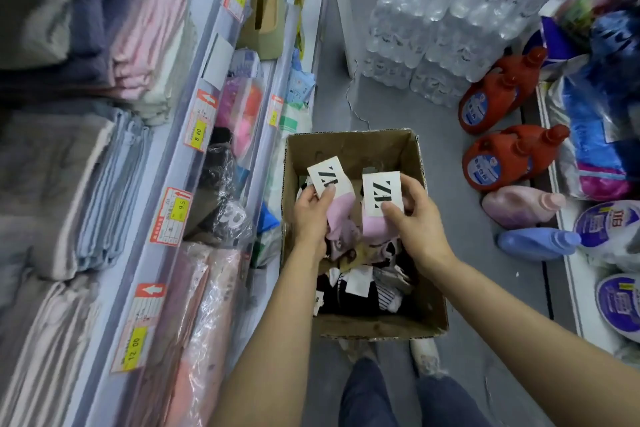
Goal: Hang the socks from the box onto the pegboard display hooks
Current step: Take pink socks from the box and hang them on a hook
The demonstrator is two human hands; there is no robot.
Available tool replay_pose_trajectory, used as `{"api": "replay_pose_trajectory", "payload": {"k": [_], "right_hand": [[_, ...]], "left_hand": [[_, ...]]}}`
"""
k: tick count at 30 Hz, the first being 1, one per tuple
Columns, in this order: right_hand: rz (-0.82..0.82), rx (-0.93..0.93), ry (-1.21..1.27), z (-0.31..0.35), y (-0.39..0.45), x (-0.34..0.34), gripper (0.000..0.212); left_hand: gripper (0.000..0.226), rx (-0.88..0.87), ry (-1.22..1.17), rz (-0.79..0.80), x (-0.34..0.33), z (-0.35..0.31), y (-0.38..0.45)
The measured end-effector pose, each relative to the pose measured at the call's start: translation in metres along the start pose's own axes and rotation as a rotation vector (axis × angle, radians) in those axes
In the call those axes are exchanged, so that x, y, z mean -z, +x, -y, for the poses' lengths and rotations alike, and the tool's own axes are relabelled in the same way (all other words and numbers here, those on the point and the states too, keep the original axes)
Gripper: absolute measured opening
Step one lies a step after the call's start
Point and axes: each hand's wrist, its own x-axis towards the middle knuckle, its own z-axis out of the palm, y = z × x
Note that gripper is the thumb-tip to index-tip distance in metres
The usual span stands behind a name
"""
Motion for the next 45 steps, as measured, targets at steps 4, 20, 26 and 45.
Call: {"api": "replay_pose_trajectory", "payload": {"k": [4,20,26,45], "right_hand": [[0.036,0.096,0.053,0.023,-0.003,0.008,0.047],[0.478,0.335,0.254,0.087,-0.103,0.038,0.052],[0.651,0.402,0.259,0.100,-0.174,0.008,0.052],[1.126,0.505,0.432,0.082,-0.514,-0.078,0.052]], "left_hand": [[0.021,-0.027,-0.084,0.000,0.011,-0.034,-0.027],[0.028,-0.339,-0.332,-0.374,0.052,-0.065,-0.233],[0.037,-0.489,-0.419,-0.601,0.094,-0.059,-0.325],[0.054,-0.804,-0.441,-1.089,0.256,0.025,-0.648]]}}
